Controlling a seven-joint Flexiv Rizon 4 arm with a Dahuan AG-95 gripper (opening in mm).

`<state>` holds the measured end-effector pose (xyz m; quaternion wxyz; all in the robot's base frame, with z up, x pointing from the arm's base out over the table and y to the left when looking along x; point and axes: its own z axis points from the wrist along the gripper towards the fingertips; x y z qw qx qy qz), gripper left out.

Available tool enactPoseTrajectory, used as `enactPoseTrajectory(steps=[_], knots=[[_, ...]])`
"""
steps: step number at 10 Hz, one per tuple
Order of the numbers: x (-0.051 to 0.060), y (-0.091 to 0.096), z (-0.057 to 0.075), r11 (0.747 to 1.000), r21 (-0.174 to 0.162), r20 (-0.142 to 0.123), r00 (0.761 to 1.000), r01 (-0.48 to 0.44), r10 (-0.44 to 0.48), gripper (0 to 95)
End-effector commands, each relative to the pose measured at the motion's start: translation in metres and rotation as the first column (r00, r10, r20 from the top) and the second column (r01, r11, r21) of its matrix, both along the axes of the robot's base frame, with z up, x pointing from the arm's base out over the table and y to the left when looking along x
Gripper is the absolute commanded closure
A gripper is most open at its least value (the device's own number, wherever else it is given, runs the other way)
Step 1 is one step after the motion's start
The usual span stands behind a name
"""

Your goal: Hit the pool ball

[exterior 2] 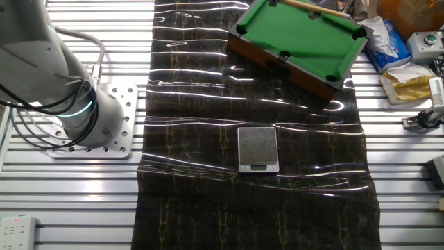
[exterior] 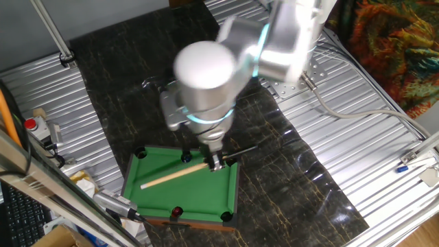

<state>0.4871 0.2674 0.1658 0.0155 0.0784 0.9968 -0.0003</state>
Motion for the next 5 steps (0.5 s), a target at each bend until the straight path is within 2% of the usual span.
enactPoseTrajectory(steps=[1, 5], knots=[[-0.012, -0.029, -0.003, 0.997, -0.035, 0.081, 0.995, -0.061, 0.064, 95.0], [-0.021, -0.040, -0.013, 0.994, -0.007, 0.104, 0.988, -0.110, 0.110, 95.0]])
